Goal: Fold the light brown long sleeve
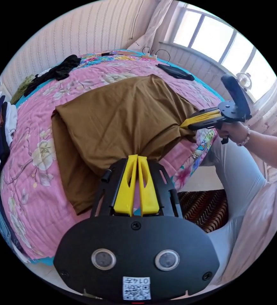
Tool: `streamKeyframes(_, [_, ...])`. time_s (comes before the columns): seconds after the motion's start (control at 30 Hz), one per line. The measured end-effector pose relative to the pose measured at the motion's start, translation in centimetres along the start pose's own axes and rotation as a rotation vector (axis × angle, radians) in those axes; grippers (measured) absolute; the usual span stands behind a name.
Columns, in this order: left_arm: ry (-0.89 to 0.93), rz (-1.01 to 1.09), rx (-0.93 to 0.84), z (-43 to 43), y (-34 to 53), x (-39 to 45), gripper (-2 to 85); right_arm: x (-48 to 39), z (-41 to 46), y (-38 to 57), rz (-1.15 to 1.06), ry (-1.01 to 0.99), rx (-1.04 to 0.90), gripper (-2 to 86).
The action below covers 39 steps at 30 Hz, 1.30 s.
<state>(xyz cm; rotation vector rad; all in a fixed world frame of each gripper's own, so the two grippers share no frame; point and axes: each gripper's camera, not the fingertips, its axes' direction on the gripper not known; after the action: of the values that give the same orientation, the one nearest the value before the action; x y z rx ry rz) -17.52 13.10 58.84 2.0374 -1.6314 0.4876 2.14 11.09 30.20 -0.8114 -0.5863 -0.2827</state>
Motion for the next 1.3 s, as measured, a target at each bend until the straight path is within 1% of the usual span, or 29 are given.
streamKeyframes(0.07, [0.009,0.017,-0.049,-0.2,-0.1,0.8,-1.0,1.3,0.1,1.3,0.049,-0.096,0.069,-0.4])
streamKeyframes(0.13, [0.044,-0.009,-0.061,-0.7,-0.3,1.1,-1.0,1.5,0.0,0.9,0.042,-0.122,0.046,-0.4])
streamKeyframes(0.2, [0.054,-0.019,-0.026,-2.0,-0.3,1.8,-1.0,0.7,-1.1,-0.2,-0.016,-0.108,-0.009,-0.4])
streamKeyframes(0.23, [0.037,-0.003,0.022,-3.1,-0.2,2.8,-1.0,-0.1,-2.4,-0.9,-0.066,-0.112,-0.007,-0.4])
streamKeyframes(0.33, [-0.017,0.037,0.142,-4.0,-0.5,6.1,-1.0,-1.2,-5.5,-3.7,-0.157,-0.094,0.142,-0.4])
streamKeyframes(0.4, [0.005,0.062,0.164,-2.7,-1.2,8.3,-1.0,-1.3,-5.0,-7.5,-0.206,-0.029,0.136,-0.4])
streamKeyframes(0.47, [0.036,0.059,0.145,-0.1,-2.0,10.7,-1.0,-0.4,-2.5,-13.0,-0.178,0.075,0.105,-0.4])
streamKeyframes(0.5, [0.034,0.056,0.144,0.4,-2.1,11.2,-1.0,-0.1,-1.6,-14.3,-0.166,0.086,0.083,-0.4])
streamKeyframes(0.53, [0.004,0.042,0.137,1.7,-2.0,12.2,-1.0,0.5,0.5,-16.5,-0.145,0.12,0.014,-0.4])
streamKeyframes(0.57, [-0.018,0.043,0.073,3.5,-1.8,13.0,-1.0,1.2,3.5,-17.9,-0.125,0.161,-0.083,-0.4])
streamKeyframes(0.6, [-0.026,0.039,0.04,4.4,-1.6,13.4,-1.0,1.5,5.4,-18.2,-0.124,0.153,-0.156,-0.4])
streamKeyframes(0.63, [-0.047,0.035,0.108,4.4,-0.9,14.0,-1.0,2.2,6.2,-18.1,-0.079,0.125,-0.097,-0.4])
streamKeyframes(0.7, [-0.041,0.04,0.099,4.4,-0.7,14.8,-1.0,3.0,5.9,-18.2,-0.041,0.08,-0.123,-0.4])
streamKeyframes(0.73, [-0.015,0.056,0.09,4.1,-0.8,15.3,-1.0,3.2,5.4,-18.8,-0.038,0.052,-0.197,-0.4])
streamKeyframes(0.77, [0.018,0.08,0.107,3.4,-0.8,15.9,-1.0,2.9,4.3,-19.4,-0.09,0.029,-0.245,-0.4])
streamKeyframes(0.8, [0.027,0.089,0.137,2.9,-0.7,16.3,-1.0,2.8,3.6,-19.5,-0.107,0.036,-0.231,-0.4])
streamKeyframes(0.83, [0.027,0.102,0.186,2.1,-0.5,17.0,-1.0,2.6,2.0,-19.9,-0.117,0.084,-0.162,-0.4])
streamKeyframes(0.87, [0.01,0.114,0.188,2.1,-0.6,17.7,-1.0,2.7,1.4,-20.4,-0.122,0.149,-0.124,-0.4])
streamKeyframes(0.9, [-0.001,0.114,0.175,2.5,-0.7,18.0,-1.0,2.8,1.7,-20.8,-0.123,0.176,-0.128,-0.4])
streamKeyframes(0.97, [-0.009,0.104,0.074,5.3,-0.5,18.6,-1.0,4.3,5.6,-21.6,-0.103,0.191,-0.268,-0.4])
streamKeyframes(1.0, [-0.002,0.089,0.093,5.5,-0.3,18.7,-1.0,4.7,6.3,-21.4,-0.093,0.188,-0.262,-0.4])
streamKeyframes(1.03, [0.016,0.069,0.115,5.4,-0.1,18.8,-0.9,5.3,5.8,-20.9,-0.071,0.174,-0.183,-0.3])
streamKeyframes(1.1, [0.029,0.085,0.094,5.1,-0.3,19.4,-0.9,6.5,4.4,-20.4,-0.025,0.11,-0.175,-0.3])
streamKeyframes(1.13, [0.019,0.12,0.12,4.3,-0.2,20.2,-0.8,7.4,2.5,-19.2,-0.007,0.04,-0.126,-0.2])
streamKeyframes(1.17, [-0.007,0.152,0.189,3.3,0.0,21.0,-0.7,8.3,-0.2,-17.1,-0.001,-0.031,-0.031,0.0])
streamKeyframes(1.2, [-0.02,0.169,0.225,2.9,0.2,21.4,-0.6,8.8,-1.7,-15.7,0.01,-0.045,0.018,0.1])
streamKeyframes(1.27, [-0.058,0.211,0.341,2.0,0.4,23.0,0.4,10.7,-6.6,-8.9,0.068,-0.029,0.143,0.7])
streamKeyframes(1.3, [-0.064,0.212,0.361,1.9,0.3,23.3,1.8,11.2,-7.6,-7.0,0.092,-0.019,0.156,0.9])
